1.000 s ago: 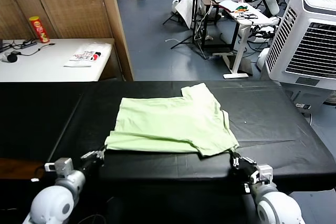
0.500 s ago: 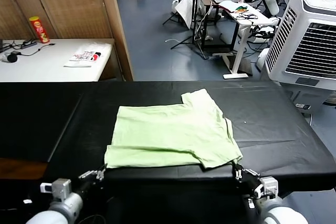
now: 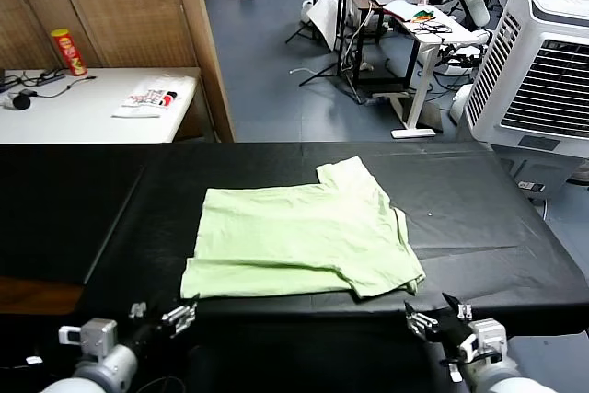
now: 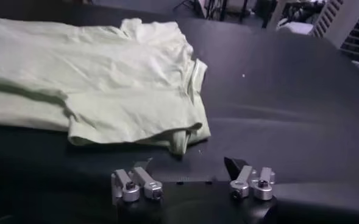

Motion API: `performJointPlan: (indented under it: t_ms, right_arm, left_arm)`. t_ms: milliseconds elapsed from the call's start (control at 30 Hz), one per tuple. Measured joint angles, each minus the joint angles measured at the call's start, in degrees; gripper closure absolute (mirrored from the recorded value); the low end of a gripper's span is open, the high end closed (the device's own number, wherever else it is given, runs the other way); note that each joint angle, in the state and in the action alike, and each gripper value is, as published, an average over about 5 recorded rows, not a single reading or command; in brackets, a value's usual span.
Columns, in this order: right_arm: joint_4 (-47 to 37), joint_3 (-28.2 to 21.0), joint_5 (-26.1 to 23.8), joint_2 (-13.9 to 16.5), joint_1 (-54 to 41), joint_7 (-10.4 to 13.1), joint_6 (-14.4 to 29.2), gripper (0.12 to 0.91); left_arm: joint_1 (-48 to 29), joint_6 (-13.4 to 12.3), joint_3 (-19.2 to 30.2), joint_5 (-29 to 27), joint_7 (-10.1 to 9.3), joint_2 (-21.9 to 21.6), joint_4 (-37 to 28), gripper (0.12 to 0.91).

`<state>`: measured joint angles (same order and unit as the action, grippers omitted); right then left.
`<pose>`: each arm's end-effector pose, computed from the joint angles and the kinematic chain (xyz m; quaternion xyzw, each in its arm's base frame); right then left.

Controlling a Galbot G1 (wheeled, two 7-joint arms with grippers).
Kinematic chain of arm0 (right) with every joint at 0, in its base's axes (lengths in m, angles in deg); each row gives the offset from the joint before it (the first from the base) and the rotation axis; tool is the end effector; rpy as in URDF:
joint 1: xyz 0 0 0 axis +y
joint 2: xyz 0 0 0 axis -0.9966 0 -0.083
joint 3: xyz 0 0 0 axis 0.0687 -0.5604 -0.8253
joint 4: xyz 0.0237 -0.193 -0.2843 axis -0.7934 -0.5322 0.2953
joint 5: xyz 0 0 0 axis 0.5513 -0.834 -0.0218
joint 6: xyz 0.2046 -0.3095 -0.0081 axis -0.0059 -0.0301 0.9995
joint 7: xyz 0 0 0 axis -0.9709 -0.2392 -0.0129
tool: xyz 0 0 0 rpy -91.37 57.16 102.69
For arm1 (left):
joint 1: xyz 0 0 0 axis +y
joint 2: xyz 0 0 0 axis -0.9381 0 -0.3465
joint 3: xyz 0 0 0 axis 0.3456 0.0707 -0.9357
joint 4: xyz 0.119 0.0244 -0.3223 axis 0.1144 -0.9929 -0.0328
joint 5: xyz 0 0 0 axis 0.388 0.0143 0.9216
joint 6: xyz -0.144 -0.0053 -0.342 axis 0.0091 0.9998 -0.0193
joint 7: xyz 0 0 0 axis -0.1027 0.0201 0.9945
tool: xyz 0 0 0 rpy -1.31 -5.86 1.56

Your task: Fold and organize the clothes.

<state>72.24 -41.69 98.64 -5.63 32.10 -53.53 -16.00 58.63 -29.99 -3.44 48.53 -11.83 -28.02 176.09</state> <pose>0.2148 -0.0846 -0.1907 0.0538 -0.9775 0.0529 0.1971 0.1764 0.0851 -0.2109 -0.0719 -0.9630 0.0301 0.2581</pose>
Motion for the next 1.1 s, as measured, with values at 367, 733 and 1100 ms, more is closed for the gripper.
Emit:
performJointPlan:
  t_ms: [367, 733, 1100]
  right_arm:
    - [-24.3, -14.9, 0.7, -0.6, -31.3, 3.4, -0.4, 0.227]
    - [-51.4, -25.1, 0.0, -6.6, -53.6, 0.4, -0.9, 0.227]
    - [-67.7, -27.6, -1.6, -11.7, -63.0, -1.5, -1.1, 0.227]
  left_arm:
    - [-29.7, 1.6, 8.3, 7.6, -2.88, -3.5, -16.0, 0.232]
    - [-49.7, 6.5, 18.7, 12.9, -2.20, -3.4, -36.7, 0.232]
    - [-57.3, 7.1, 23.8, 10.7, -0.24, -0.5, -48.8, 0.232]
